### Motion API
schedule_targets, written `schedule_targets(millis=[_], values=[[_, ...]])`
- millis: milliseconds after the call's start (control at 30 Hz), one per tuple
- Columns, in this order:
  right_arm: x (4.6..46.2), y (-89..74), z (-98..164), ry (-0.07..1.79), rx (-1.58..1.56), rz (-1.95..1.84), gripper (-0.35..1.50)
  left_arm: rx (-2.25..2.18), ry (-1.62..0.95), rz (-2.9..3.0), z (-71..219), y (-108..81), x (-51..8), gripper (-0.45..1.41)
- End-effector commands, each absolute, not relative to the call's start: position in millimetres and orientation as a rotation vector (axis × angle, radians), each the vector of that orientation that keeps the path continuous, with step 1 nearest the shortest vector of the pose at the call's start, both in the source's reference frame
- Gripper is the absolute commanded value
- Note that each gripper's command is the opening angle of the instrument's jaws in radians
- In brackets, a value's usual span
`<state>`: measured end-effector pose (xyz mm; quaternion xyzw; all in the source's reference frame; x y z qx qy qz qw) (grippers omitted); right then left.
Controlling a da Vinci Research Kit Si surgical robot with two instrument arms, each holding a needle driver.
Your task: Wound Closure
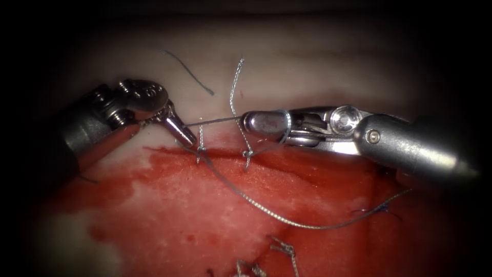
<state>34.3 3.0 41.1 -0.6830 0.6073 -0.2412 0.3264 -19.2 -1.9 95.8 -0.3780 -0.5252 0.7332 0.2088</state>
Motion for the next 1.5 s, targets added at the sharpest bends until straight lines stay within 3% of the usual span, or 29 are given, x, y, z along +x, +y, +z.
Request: schedule_targets(millis=[33, 200, 533, 833, 1200, 1500], values=[[34.9, 4.0, 40.1, 1.536, -1.827, -0.651, -0.35, -1.058, -1.476, 2.042, 94.8, -0.7, -19.4, -0.45], [34.5, 4.5, 40.0, 1.26, -1.836, -0.693, -0.35, -1.095, -1.486, 2.109, 94.1, -1.3, -19.9, -0.45], [34.2, 4.9, 39.9, 0.989, -1.924, -0.784, -0.35, -1.173, -1.458, 2.192, 94.1, -1.4, -19.7, -0.45], [33.4, 5.6, 40.2, 0.499, -2.03, -1.049, -0.35, -1.233, -1.404, 2.215, 93.5, -0.6, -19.4, -0.45], [33.8, 5.5, 41.0, 0.246, -1.843, -1.347, -0.35, -1.26, -1.362, 2.211, 92.9, 0.8, -18.8, -0.45], [33.9, 5.7, 42.0, 0.137, -1.808, -1.42, -0.35, -1.261, -1.479, 1.999, 91.2, 1.8, -18.3, -0.45]])
